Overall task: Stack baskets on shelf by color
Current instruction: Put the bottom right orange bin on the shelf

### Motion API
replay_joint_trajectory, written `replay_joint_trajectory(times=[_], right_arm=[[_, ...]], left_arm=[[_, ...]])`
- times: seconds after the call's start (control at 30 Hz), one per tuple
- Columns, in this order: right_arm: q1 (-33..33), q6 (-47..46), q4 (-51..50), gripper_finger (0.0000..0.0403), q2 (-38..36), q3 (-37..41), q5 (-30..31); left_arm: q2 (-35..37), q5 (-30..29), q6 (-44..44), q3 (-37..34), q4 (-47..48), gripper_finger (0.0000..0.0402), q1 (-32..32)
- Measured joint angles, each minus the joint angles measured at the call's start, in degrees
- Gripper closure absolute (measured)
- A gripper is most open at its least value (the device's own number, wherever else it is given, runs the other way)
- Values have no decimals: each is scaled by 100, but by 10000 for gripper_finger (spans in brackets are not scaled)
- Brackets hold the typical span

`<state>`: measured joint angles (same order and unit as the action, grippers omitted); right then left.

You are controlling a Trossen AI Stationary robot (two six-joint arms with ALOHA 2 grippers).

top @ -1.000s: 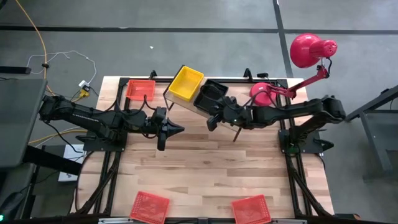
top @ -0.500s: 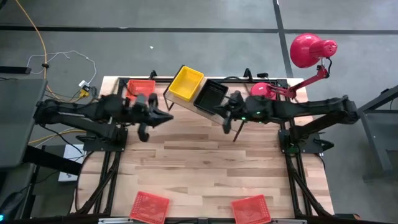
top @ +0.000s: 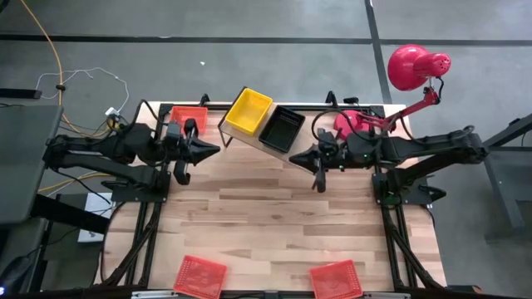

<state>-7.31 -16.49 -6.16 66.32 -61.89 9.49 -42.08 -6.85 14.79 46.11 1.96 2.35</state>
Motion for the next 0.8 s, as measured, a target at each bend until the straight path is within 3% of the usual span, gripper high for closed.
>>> replay_joint_trajectory(times=[0.13, 0.23, 0.4, 0.5, 0.63, 0.8], right_arm=[[2, -285, 22, 403, 1, 2, -166], [24, -969, 42, 397, -2, 2, -637], [-261, -2184, -785, 344, -15, 0, -1550], [-743, -3109, -1928, 302, -11, 0, -1997], [-1749, -4598, -3411, 262, 79, 0, -2115], [-3138, -6544, -3972, 241, 276, 116, -2108]], left_arm=[[-63, 0, 2, 0, 4, 401, 0], [-83, 0, 4, -1, 7, 401, 0], [-92, 0, 2, -2, 3, 401, 0], [-92, -15, 2, -2, 2, 401, 0], [-92, -38, 2, -2, 2, 401, 0], [-92, -131, 2, -2, 2, 401, 0]])
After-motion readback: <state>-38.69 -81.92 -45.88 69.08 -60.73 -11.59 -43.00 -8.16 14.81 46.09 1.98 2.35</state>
